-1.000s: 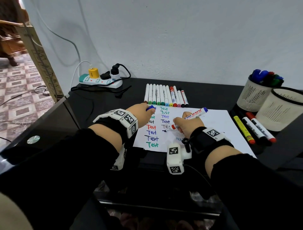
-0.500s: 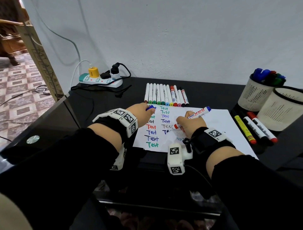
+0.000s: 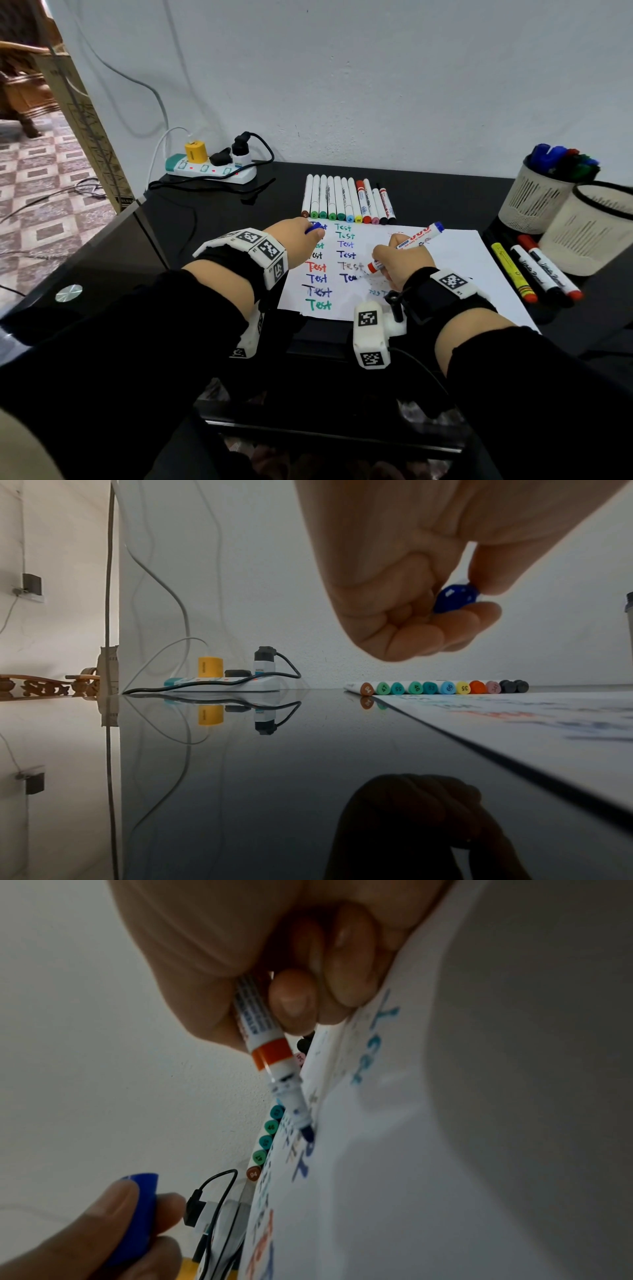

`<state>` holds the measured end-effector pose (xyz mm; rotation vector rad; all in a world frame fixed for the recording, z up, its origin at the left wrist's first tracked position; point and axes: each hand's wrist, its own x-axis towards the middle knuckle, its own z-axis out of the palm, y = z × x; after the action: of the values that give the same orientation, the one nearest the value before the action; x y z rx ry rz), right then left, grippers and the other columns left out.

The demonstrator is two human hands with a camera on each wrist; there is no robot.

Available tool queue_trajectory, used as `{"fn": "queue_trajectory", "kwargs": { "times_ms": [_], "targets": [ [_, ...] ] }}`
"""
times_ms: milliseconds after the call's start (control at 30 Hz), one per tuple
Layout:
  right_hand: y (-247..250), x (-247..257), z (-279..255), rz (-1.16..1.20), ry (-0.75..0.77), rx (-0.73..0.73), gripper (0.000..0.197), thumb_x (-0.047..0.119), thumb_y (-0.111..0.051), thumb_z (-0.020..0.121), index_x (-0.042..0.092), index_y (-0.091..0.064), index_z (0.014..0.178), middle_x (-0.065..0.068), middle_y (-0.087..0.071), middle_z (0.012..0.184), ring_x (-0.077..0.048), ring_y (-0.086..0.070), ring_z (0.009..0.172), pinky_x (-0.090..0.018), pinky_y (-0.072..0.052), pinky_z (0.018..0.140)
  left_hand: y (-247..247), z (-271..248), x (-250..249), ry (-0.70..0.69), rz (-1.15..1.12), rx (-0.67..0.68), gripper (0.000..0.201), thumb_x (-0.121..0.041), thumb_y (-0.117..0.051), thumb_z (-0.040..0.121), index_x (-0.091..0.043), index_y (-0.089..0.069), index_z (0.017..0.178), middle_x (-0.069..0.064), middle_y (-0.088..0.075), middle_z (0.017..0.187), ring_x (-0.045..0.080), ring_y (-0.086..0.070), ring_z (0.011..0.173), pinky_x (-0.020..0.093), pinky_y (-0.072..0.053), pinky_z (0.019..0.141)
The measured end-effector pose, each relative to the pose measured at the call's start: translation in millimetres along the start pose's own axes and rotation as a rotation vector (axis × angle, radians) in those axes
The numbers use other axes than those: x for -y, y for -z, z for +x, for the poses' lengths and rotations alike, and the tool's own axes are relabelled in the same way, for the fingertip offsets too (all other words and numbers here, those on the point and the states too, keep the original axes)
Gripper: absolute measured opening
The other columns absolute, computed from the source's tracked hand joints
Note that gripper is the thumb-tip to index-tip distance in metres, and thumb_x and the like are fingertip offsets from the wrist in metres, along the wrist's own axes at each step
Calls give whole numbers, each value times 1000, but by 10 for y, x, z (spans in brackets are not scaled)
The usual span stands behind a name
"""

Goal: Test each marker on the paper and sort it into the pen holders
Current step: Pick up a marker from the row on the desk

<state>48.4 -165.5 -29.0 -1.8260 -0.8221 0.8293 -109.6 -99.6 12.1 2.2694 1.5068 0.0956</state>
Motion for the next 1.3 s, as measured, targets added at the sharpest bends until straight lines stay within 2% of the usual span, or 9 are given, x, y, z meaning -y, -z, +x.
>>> {"fn": "queue_trajectory", "kwargs": {
  "times_ms": [100,300,433,600,733,1033,1100,1200,1300],
  "targets": [
    [6,-2,8,16,11,-6,36,5,-54,79,19,-28,58,-5,-30,59,-18,-26,51,-26,-22,48,-1,6,5,3,6,6,37,-39,-29,101,-10,-49,114,-1,-46,77,15,-48,78,26,-34,67],
    [24,-4,14,22,-28,-2,35,8,-55,81,20,-29,61,-5,-30,61,-17,-26,51,-27,-23,49,-2,8,5,3,9,9,37,-39,-29,101,-10,-49,114,-2,-45,75,15,-48,79,27,-34,69],
    [25,-2,18,21,-25,-40,33,8,-54,82,19,-30,61,-6,-32,61,-18,-29,52,-28,-27,49,0,9,5,4,15,11,39,-39,-29,101,-10,-50,117,3,-51,88,16,-49,82,27,-35,70],
    [58,12,23,77,-75,-50,30,9,-53,86,16,-34,63,-6,-38,58,-16,-33,47,-25,-29,45,-11,32,15,6,15,13,38,-39,-30,101,-11,-50,115,-2,-46,76,16,-49,79,27,-35,69],
    [49,10,8,44,-62,-33,30,10,-55,85,17,-34,64,-6,-38,60,-16,-32,47,-26,-28,45,-18,36,19,-4,20,7,39,-39,-29,101,-10,-50,115,-2,-45,75,16,-48,77,26,-35,66],
    [67,39,-16,44,-85,-18,32,7,-53,84,16,-34,61,-5,-36,56,-17,-32,46,-27,-27,46,-31,52,23,2,-4,0,38,-40,-31,100,-11,-50,116,-3,-46,76,16,-49,80,27,-36,70],
    [98,66,-23,78,-139,-24,27,9,-54,86,14,-39,63,-6,-39,54,-17,-34,44,-26,-28,45,-24,46,26,8,-21,0,37,-40,-34,99,-12,-50,118,-1,-52,83,16,-51,81,27,-38,71],
    [167,129,-54,122,-236,-15,23,13,-56,86,8,-47,65,-5,-42,43,-15,-35,34,-22,-31,40,-11,39,27,6,-61,18,37,-39,-40,98,-13,-50,123,4,-61,107,16,-54,86,26,-41,74],
    [232,196,-88,201,-281,11,24,16,-58,86,6,-50,66,-4,-42,36,-16,-34,40,-24,-33,44,28,1,19,-18,-122,16,36,-37,-43,97,-15,-50,125,-1,-61,101,11,-53,82,22,-40,72]
  ]
}}
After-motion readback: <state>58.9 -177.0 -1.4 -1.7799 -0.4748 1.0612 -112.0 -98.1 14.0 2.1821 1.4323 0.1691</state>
